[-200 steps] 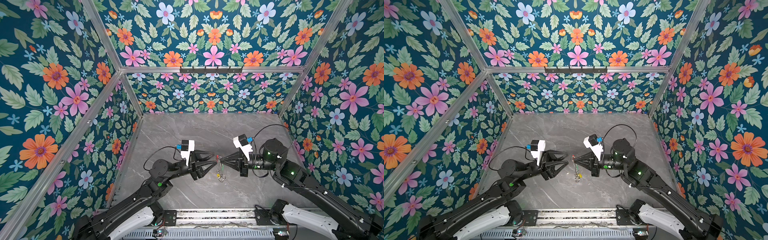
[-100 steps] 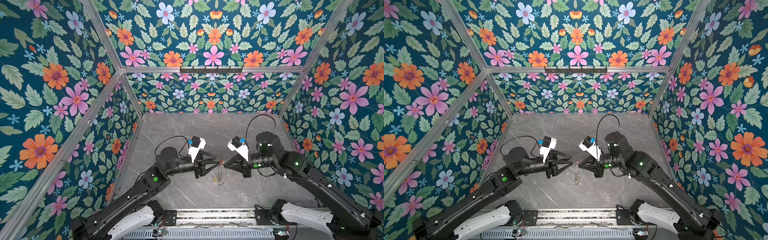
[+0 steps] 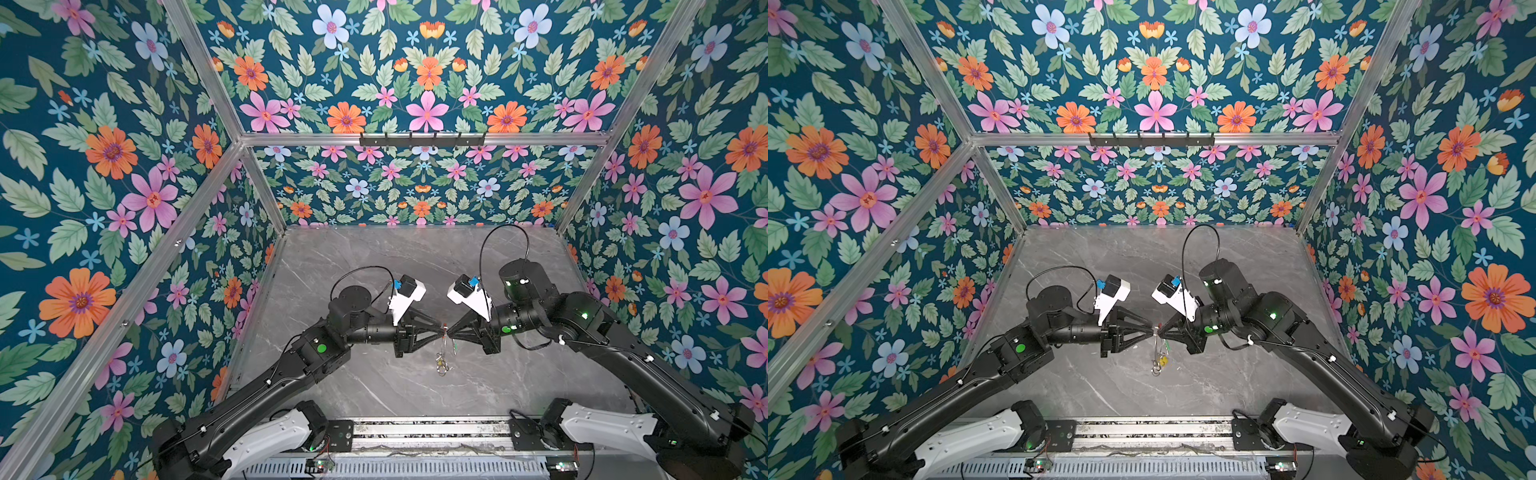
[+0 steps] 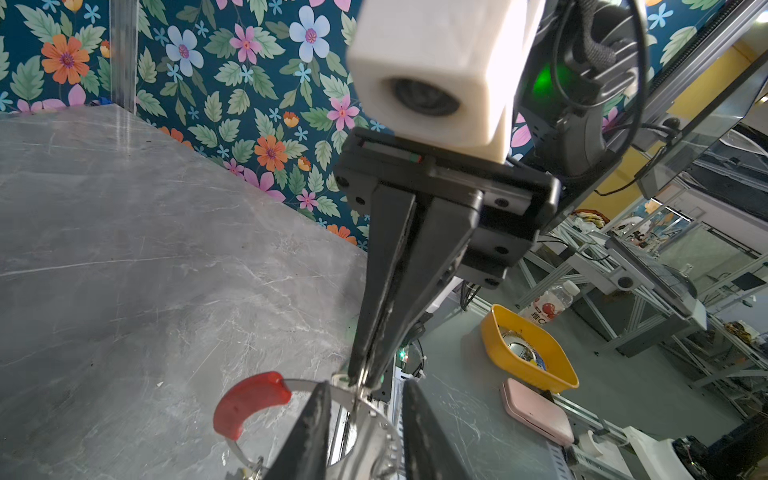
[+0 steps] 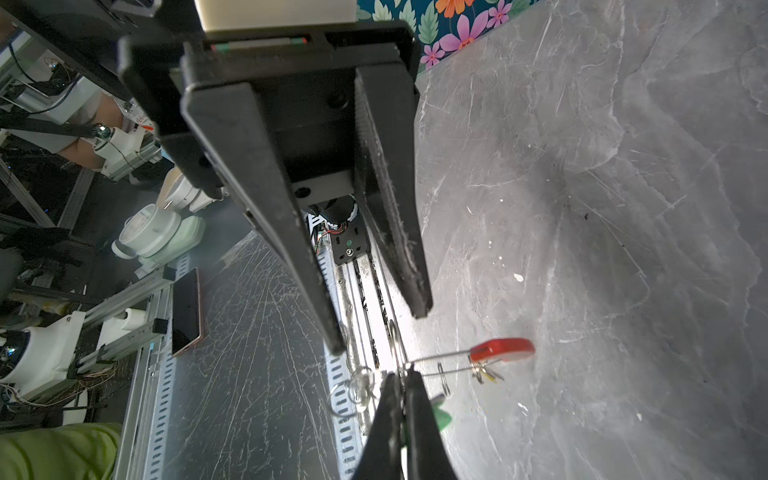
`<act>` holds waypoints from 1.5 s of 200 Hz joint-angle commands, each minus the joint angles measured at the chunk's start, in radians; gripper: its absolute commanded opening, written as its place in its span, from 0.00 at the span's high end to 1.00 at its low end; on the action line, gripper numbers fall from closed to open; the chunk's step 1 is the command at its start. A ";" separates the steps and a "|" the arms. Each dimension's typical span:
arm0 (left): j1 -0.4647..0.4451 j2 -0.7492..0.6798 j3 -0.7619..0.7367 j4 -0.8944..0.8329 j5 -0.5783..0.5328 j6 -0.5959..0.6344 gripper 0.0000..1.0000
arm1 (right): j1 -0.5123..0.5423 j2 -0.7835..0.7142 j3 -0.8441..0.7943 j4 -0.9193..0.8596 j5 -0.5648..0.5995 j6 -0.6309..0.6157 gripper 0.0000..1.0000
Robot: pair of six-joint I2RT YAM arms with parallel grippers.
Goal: Remove the keys from the keyring
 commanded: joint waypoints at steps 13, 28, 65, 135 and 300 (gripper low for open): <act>0.000 0.018 0.010 0.019 0.037 0.011 0.72 | 0.009 0.010 0.013 -0.003 0.016 -0.014 1.00; 0.001 0.024 0.008 0.023 0.042 0.011 0.74 | 0.011 0.015 0.018 -0.004 0.021 -0.013 1.00; 0.000 0.032 0.006 0.032 0.047 0.010 0.79 | 0.018 0.023 0.022 0.001 0.025 -0.010 1.00; 0.000 0.036 -0.037 0.156 0.057 -0.007 1.00 | 0.029 0.034 0.026 0.037 0.035 0.014 1.00; -0.002 -0.096 -0.242 0.614 -0.189 -0.139 1.00 | 0.040 -0.305 -0.453 0.838 0.122 0.252 0.51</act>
